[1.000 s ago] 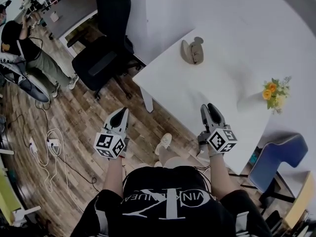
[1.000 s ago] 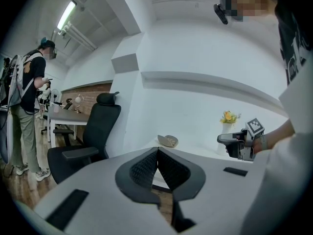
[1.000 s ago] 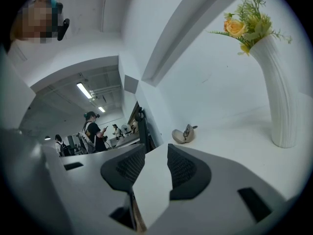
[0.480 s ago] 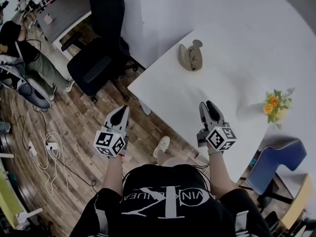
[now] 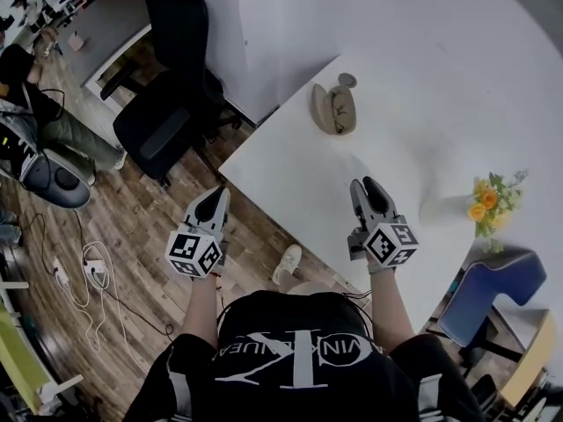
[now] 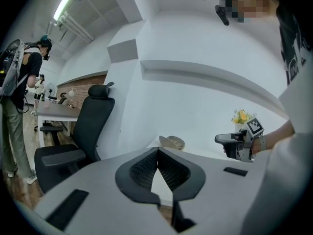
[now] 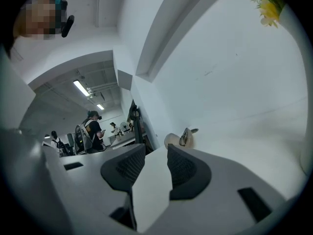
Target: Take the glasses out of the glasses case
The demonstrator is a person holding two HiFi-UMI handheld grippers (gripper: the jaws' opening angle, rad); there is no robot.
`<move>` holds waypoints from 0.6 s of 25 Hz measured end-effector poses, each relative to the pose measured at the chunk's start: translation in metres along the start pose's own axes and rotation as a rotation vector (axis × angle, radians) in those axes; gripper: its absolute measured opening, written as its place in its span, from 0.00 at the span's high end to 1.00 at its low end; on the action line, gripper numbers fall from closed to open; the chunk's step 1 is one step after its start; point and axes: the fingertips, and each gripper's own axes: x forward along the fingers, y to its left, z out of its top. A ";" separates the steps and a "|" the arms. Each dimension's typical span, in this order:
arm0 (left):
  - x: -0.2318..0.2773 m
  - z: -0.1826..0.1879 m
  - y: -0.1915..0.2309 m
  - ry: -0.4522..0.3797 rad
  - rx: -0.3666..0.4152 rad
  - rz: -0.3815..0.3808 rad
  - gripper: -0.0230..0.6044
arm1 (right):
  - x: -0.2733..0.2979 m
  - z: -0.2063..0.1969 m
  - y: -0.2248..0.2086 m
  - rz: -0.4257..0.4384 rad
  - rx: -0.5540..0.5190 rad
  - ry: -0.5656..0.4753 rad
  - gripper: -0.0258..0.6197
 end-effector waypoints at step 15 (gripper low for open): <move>0.053 -0.003 0.016 0.067 0.008 -0.027 0.94 | 0.044 -0.003 -0.020 -0.002 0.001 0.026 0.76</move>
